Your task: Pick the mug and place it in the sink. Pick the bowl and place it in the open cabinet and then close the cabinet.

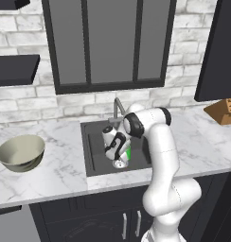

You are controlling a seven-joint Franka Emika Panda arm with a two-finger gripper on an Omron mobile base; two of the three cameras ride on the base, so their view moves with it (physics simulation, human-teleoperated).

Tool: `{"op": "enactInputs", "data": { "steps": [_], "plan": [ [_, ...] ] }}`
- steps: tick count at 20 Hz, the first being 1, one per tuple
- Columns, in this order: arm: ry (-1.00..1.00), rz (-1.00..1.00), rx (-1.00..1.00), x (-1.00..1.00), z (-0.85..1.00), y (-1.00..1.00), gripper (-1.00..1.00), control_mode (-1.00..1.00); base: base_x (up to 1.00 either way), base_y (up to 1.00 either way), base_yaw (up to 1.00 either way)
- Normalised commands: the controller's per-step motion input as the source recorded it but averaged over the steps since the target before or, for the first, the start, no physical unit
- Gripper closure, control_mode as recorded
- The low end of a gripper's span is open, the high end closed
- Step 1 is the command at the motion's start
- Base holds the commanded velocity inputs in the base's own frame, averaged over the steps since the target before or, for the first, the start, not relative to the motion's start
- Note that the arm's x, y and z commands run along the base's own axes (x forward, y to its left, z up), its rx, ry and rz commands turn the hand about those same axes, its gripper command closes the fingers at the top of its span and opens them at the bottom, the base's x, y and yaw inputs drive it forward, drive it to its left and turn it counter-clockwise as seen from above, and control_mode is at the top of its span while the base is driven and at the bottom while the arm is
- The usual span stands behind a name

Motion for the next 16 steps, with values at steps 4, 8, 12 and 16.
{"op": "enactInputs", "data": {
  "steps": [4, 8, 12, 16],
  "plan": [
    [0.0, 0.02, 0.0, 0.25, -0.18, -0.1, 1.0, -1.0, 0.0, 0.0, 0.0],
    [0.0, 0.01, 0.0, 0.19, -0.06, -0.08, -1.0, -1.0, 0.0, 0.0, 0.0],
    [0.0, 0.0, 0.0, 0.0, 0.0, -0.04, -1.0, -1.0, 0.0, 0.0, 0.0],
    [-0.01, 0.0, 0.0, -0.03, 0.19, 0.0, -1.0, -1.0, 0.0, 0.0, 0.0]
  ]
}}
